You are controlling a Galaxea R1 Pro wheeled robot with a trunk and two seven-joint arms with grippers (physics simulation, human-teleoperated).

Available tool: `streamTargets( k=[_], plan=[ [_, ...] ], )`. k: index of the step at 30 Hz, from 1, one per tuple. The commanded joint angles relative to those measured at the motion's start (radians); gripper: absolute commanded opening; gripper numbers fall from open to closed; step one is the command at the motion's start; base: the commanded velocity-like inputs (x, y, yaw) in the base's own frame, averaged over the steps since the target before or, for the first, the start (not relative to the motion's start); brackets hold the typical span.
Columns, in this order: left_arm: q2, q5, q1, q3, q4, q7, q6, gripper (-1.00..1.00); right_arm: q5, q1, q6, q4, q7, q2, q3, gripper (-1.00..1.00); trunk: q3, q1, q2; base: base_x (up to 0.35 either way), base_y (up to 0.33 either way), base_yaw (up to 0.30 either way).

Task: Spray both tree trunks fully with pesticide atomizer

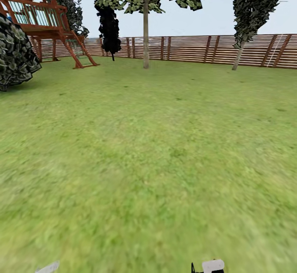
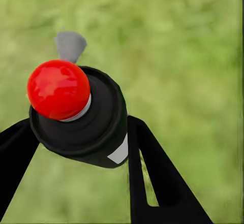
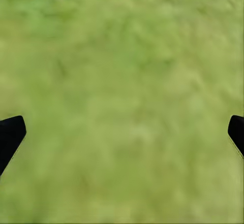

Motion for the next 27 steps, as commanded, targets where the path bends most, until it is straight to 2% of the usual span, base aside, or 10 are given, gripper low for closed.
streamTargets(
  k=[1,27],
  plan=[
    [0.0,0.004,0.0,-0.008,0.0,0.004,-0.003,-1.0,0.011,-0.001,-0.002,0.001,-0.005,0.0,-0.007,1.0,-0.001,0.0,0.0,0.339,0.0,0.0],
    [0.0,0.004,0.0,-0.008,0.0,0.004,-0.002,-1.0,0.011,-0.001,-0.002,0.001,-0.005,0.0,-0.007,1.0,-0.001,0.0,0.0,0.339,0.0,0.0]
  ],
)
